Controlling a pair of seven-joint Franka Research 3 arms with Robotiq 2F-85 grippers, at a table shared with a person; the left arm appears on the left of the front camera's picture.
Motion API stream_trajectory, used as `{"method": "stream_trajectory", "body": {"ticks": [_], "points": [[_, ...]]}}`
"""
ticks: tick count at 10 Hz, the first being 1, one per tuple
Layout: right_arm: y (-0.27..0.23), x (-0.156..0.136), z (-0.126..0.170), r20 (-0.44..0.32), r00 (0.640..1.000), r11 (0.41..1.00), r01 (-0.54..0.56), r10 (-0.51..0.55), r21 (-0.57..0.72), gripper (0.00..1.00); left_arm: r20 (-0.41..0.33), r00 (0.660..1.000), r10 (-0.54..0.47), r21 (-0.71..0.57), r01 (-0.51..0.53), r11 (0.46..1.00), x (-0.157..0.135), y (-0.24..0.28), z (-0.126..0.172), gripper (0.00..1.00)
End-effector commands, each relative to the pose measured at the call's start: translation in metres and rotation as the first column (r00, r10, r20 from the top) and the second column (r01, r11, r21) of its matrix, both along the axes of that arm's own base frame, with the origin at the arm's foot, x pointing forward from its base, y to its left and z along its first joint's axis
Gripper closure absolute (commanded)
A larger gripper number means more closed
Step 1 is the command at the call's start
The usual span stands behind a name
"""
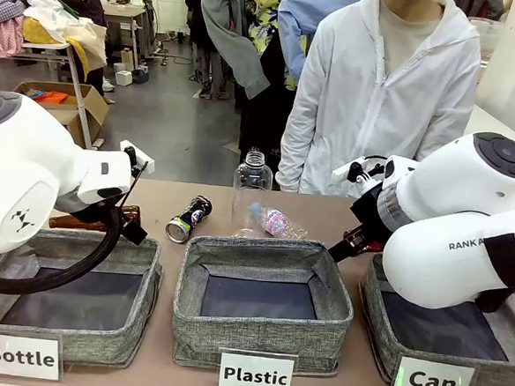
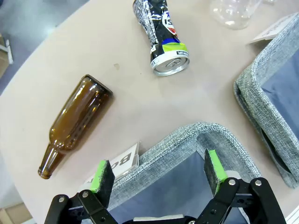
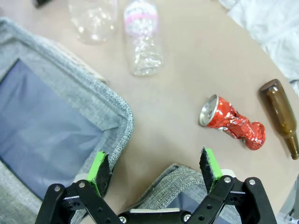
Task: Sort the can waste into the basket.
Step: Pick up the can waste from the table and place it in the right Fabric basket.
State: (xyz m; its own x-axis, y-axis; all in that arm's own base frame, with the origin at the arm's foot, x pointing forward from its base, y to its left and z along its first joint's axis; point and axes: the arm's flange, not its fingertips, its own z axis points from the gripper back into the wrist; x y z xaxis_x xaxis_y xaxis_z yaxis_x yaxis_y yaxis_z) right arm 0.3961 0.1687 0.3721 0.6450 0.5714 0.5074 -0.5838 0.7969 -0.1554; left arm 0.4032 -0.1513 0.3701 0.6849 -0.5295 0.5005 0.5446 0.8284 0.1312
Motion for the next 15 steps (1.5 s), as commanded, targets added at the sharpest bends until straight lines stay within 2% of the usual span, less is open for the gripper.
{"method": "stream_trajectory", "body": {"ticks": [1, 2, 3, 4, 5, 6, 7, 8, 9, 11, 14, 15], "points": [[0.000, 0.000, 0.000, 0.000, 1.000, 1.000, 0.000, 0.000, 0.000, 0.00, 0.000, 1.000, 0.000, 0.000, 0.000, 1.000, 0.000, 0.000, 0.000, 0.00], [0.000, -0.002, 0.019, -0.021, 0.999, 1.000, -0.026, 0.026, 0.001, 0.00, 0.065, 0.997, -0.032, -0.010, 0.032, 0.999, -0.009, 0.008, 0.024, 0.00], [-0.002, -0.007, 0.038, -0.009, 1.000, 1.000, -0.024, 0.024, 0.001, 0.00, 0.106, 0.991, -0.084, -0.056, 0.090, 0.994, -0.022, 0.012, 0.044, 0.00], [-0.003, -0.014, 0.055, -0.016, 0.999, 0.998, -0.051, 0.052, 0.043, 0.00, 0.111, 0.985, -0.132, -0.090, 0.143, 0.986, -0.036, 0.018, 0.057, 0.00], [-0.005, -0.027, 0.079, -0.089, 0.993, 0.985, -0.060, 0.075, 0.161, 0.00, 0.084, 0.989, -0.119, -0.146, 0.130, 0.981, -0.057, 0.029, 0.075, 0.00], [-0.017, -0.040, 0.106, -0.170, 0.985, 0.966, 0.053, -0.010, 0.254, 0.00, -0.021, 0.998, -0.056, -0.226, 0.050, 0.973, -0.080, 0.042, 0.096, 0.00], [-0.040, -0.053, 0.128, -0.257, 0.965, 0.926, 0.143, -0.052, 0.350, 0.00, -0.113, 0.992, -0.056, -0.306, 0.019, 0.952, -0.099, 0.064, 0.109, 0.00], [-0.072, -0.069, 0.145, -0.275, 0.956, 0.877, 0.221, -0.107, 0.427, 0.00, -0.158, 0.980, -0.124, -0.403, 0.050, 0.914, -0.119, 0.096, 0.115, 0.00], [-0.109, -0.086, 0.154, -0.284, 0.954, 0.832, 0.235, -0.098, 0.502, 0.00, -0.189, 0.967, -0.169, -0.500, 0.053, 0.864, -0.137, 0.135, 0.111, 0.00], [-0.201, -0.090, 0.152, -0.394, 0.909, 0.641, 0.384, -0.136, 0.664, 0.00, -0.226, 0.955, -0.193, -0.704, -0.023, 0.710, -0.140, 0.221, 0.095, 0.00], [-0.314, -0.099, 0.109, -0.511, 0.838, 0.307, 0.545, -0.192, 0.780, 0.00, -0.325, 0.939, -0.111, -0.846, -0.236, 0.477, -0.110, 0.320, 0.043, 0.00], [-0.338, -0.107, 0.096, -0.536, 0.820, 0.226, 0.571, -0.203, 0.789, 0.00, -0.350, 0.931, -0.101, -0.871, -0.284, 0.400, -0.107, 0.337, 0.028, 0.00]]}}
